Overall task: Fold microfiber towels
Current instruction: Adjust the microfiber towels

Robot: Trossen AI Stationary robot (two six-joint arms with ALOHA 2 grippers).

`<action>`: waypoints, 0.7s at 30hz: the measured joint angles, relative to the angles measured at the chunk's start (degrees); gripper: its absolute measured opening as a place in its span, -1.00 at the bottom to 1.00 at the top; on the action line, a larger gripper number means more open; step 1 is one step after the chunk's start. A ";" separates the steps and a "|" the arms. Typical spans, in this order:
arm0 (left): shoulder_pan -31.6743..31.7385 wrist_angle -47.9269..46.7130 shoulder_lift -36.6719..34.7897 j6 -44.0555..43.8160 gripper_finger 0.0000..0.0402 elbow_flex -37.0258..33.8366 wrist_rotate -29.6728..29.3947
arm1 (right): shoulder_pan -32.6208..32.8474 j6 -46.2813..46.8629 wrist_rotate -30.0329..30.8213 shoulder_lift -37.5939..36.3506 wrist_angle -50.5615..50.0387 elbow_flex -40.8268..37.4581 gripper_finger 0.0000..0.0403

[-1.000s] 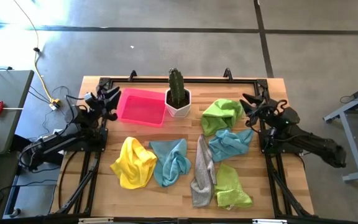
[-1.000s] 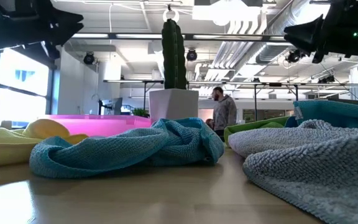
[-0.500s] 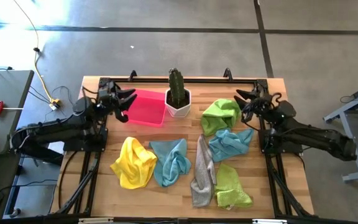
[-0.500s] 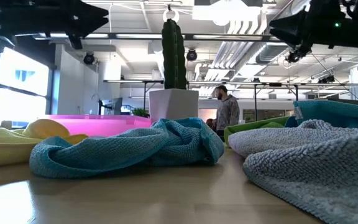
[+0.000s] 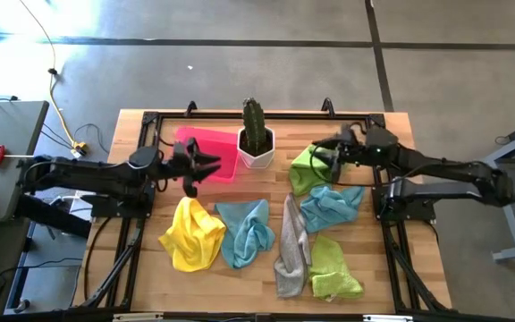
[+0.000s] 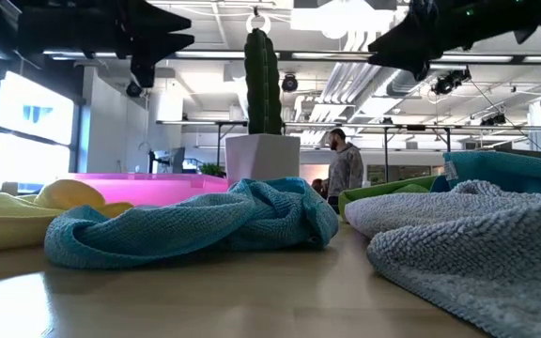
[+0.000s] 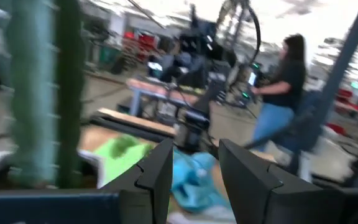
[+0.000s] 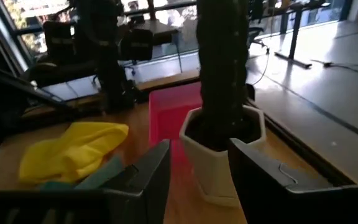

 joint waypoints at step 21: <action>-14.47 0.15 12.84 -5.78 -0.40 3.60 -0.17 | 22.70 18.94 0.02 30.39 2.15 2.82 -0.24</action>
